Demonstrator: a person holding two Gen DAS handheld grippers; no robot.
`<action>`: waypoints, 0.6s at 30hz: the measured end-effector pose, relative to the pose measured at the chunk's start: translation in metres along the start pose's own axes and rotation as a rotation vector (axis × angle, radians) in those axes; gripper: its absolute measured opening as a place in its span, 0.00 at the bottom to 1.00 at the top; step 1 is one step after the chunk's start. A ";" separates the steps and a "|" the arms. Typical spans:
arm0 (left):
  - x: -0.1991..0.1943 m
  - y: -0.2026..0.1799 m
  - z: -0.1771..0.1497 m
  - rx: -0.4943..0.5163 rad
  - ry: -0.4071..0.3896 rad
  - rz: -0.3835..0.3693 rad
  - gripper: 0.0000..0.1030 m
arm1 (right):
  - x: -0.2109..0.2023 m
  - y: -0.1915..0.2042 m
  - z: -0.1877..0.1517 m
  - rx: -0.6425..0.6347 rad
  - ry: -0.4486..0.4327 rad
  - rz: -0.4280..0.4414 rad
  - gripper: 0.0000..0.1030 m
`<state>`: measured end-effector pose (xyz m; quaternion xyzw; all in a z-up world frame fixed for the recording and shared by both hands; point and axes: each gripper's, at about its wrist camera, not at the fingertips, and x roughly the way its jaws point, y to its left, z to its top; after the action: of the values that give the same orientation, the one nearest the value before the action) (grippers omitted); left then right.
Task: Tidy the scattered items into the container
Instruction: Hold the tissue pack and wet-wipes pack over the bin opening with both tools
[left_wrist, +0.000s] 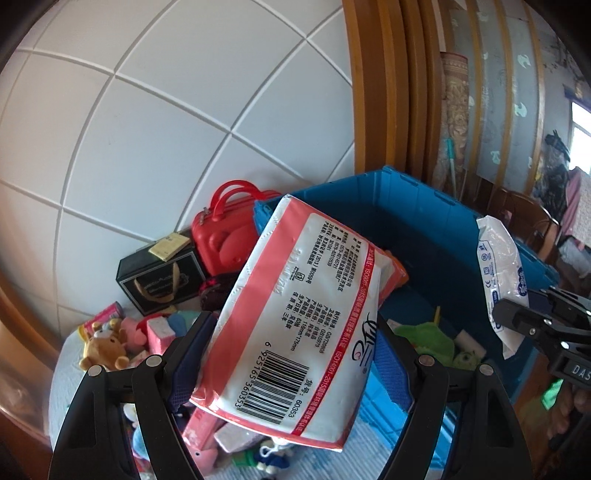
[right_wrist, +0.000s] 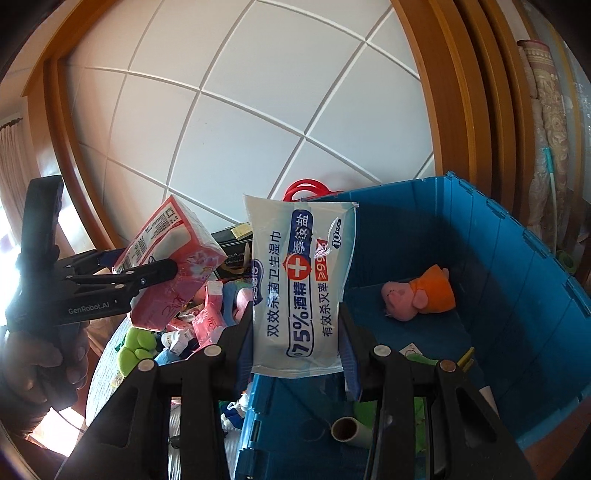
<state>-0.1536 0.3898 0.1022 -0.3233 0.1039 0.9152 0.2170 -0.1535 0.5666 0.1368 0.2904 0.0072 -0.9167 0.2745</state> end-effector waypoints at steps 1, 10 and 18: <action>0.002 -0.005 0.003 0.006 -0.002 -0.008 0.79 | -0.001 -0.003 0.000 0.003 0.000 -0.007 0.38; 0.016 -0.040 0.023 0.051 -0.012 -0.077 0.79 | -0.007 -0.031 0.003 0.035 -0.009 -0.060 0.38; 0.033 -0.065 0.043 0.100 -0.017 -0.125 0.79 | -0.008 -0.051 0.007 0.060 -0.016 -0.098 0.38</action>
<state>-0.1700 0.4721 0.1108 -0.3100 0.1271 0.8963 0.2907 -0.1778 0.6125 0.1396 0.2903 -0.0081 -0.9312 0.2204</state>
